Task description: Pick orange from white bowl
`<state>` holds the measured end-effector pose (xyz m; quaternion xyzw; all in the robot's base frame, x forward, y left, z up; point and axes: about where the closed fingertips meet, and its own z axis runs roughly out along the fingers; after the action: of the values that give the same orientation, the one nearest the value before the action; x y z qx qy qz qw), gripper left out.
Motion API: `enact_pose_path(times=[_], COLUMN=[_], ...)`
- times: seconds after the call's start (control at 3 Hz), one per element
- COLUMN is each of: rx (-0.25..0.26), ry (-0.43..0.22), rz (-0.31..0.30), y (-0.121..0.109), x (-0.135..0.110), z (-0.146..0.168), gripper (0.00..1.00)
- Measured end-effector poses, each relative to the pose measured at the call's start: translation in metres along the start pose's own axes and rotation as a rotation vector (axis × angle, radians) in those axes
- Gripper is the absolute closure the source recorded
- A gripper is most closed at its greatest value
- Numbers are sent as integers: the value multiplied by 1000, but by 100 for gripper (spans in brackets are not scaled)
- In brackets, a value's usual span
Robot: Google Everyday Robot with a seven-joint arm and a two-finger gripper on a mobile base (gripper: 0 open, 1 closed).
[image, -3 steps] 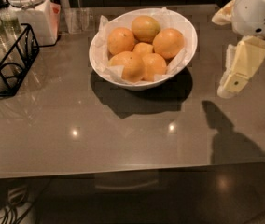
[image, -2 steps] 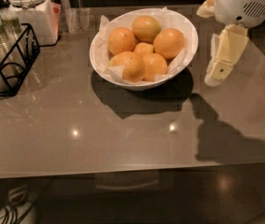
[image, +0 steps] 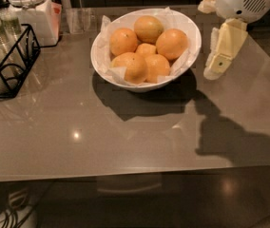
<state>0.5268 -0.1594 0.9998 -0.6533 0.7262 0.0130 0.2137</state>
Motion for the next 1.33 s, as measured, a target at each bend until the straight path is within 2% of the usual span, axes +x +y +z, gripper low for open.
enact_pose_path(times=[0.33, 0.67, 1.0, 1.33], rx=[-8, 16, 16, 50], ry=[-38, -50, -50, -81], rz=[-36, -39, -39, -31], y=[-30, -36, -36, -44], x=[-21, -25, -25, -31], z=[10, 6, 6, 6], gripper=[0, 0, 18, 23])
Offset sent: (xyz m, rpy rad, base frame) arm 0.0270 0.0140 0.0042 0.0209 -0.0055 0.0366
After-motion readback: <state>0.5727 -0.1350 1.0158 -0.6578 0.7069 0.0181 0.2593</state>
